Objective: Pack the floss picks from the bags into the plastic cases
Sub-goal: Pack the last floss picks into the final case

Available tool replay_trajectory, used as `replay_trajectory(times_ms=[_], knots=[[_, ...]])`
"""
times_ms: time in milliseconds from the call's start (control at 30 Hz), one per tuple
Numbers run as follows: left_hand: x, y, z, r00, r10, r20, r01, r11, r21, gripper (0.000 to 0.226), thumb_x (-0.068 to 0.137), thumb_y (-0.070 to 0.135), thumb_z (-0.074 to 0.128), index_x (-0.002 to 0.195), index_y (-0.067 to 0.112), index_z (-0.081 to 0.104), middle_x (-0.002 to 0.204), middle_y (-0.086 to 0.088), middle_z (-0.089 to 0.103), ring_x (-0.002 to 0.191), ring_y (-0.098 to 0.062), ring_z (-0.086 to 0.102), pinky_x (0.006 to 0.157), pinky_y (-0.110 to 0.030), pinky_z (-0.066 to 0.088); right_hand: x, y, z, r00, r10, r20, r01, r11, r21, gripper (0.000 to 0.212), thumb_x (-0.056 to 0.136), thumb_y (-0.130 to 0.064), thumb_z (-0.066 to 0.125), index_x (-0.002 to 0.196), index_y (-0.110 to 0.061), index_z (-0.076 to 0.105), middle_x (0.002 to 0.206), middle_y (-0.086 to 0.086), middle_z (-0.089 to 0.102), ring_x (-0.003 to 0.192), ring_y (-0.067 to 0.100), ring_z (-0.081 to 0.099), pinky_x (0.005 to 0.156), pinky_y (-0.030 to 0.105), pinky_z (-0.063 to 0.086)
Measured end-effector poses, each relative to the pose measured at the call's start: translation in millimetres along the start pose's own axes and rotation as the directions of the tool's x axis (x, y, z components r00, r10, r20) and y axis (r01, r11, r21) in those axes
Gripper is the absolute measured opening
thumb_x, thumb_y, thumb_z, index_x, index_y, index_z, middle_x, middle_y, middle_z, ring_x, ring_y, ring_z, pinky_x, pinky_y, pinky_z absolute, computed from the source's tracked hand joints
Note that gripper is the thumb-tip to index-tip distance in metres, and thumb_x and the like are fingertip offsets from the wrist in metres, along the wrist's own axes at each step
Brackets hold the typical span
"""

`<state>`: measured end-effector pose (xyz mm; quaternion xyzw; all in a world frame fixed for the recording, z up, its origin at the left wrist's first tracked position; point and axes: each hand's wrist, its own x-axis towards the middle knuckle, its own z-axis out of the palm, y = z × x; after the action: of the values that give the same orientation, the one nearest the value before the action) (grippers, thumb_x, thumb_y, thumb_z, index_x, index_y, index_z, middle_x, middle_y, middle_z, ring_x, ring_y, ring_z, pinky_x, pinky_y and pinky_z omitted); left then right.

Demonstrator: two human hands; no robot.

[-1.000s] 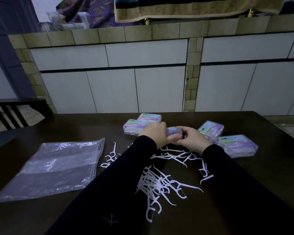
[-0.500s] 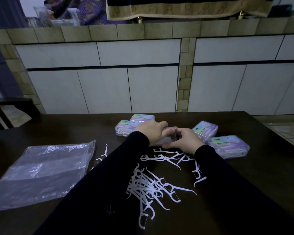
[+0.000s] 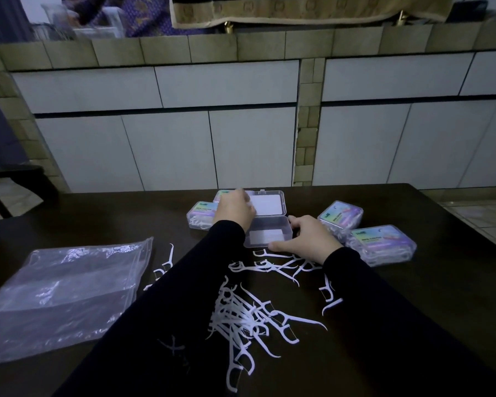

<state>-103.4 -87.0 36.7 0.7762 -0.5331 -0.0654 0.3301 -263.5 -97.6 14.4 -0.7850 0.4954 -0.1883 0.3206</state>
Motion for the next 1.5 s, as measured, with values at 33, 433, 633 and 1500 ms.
replay_trajectory(times_ms=[33, 433, 633, 1500], knots=[[0, -1, -1, 1.000, 0.007, 0.000, -0.007, 1.000, 0.026, 0.020, 0.092, 0.016, 0.054, 0.108, 0.008, 0.063, 0.106, -0.010, 0.063, 0.100, -0.028, 0.060, 0.089, -0.037, 0.050, -1, -1, -1, 1.000, 0.009, -0.008, -0.009, 0.999, -0.040, 0.064, 0.078, -0.037, 0.077, 0.133, -0.017, 0.051, 0.125, 0.001, 0.059, 0.092, 0.008, 0.050, 0.062, 0.013, 0.037], [-75, -16, -87, 0.769, 0.469, 0.433, -0.544, 0.837, 0.060, 0.015, 0.081, 0.043, 0.070, 0.094, 0.037, 0.066, 0.085, 0.021, 0.060, 0.072, 0.008, 0.052, 0.067, -0.016, 0.039, -55, -38, -14, 0.981, -0.144, 0.132, 0.177, 0.942, -0.286, 0.043, 0.069, -0.064, 0.072, 0.098, -0.032, 0.068, 0.091, -0.015, 0.064, 0.085, 0.000, 0.058, 0.071, 0.019, 0.046], [-100, -65, -127, 0.791, 0.213, 0.574, -0.399, 0.890, 0.220, 0.077, 0.060, 0.052, 0.083, 0.129, 0.036, 0.054, 0.112, 0.021, 0.051, 0.098, 0.008, 0.048, 0.084, -0.013, 0.039, -83, -55, 16, 0.934, -0.296, 0.202, 0.341, 0.905, -0.253, 0.077, 0.057, -0.083, 0.063, 0.119, -0.036, 0.060, 0.104, -0.019, 0.059, 0.098, 0.000, 0.055, 0.088, 0.029, 0.050], [-124, -102, -142, 0.883, -0.058, 0.466, -0.168, 0.888, 0.429, 0.008, 0.077, 0.029, 0.077, 0.081, 0.024, 0.073, 0.083, 0.006, 0.071, 0.079, -0.009, 0.062, 0.081, -0.025, 0.048, -64, -52, 24, 0.914, -0.276, 0.299, 0.358, 0.894, -0.270, 0.077, 0.062, -0.071, 0.070, 0.130, -0.044, 0.046, 0.116, -0.012, 0.052, 0.113, 0.008, 0.045, 0.096, 0.033, 0.041]])
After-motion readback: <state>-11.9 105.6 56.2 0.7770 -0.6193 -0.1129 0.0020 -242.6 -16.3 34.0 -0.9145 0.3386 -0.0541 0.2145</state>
